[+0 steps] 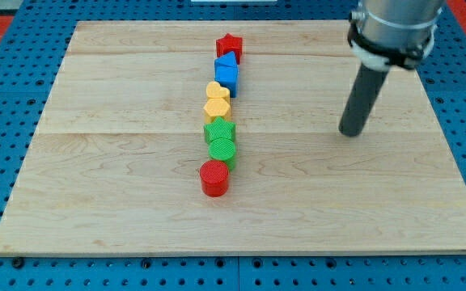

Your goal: Move your arm towards the blue blocks

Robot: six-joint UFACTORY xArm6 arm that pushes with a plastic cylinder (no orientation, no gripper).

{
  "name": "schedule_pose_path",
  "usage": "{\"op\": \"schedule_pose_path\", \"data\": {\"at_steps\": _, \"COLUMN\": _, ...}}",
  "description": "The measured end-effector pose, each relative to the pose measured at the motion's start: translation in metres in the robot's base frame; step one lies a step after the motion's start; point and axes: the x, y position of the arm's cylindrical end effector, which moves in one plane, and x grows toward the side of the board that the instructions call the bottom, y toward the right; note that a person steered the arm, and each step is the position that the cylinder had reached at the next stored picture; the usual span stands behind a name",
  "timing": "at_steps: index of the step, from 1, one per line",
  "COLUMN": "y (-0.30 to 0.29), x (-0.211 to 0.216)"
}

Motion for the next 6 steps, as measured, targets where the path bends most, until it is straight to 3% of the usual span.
{"op": "schedule_pose_path", "data": {"at_steps": 2, "y": -0.030, "x": -0.062}}
{"op": "schedule_pose_path", "data": {"at_steps": 3, "y": -0.036, "x": -0.077}}
{"op": "schedule_pose_path", "data": {"at_steps": 5, "y": -0.128, "x": -0.083}}
{"op": "schedule_pose_path", "data": {"at_steps": 6, "y": -0.111, "x": -0.090}}
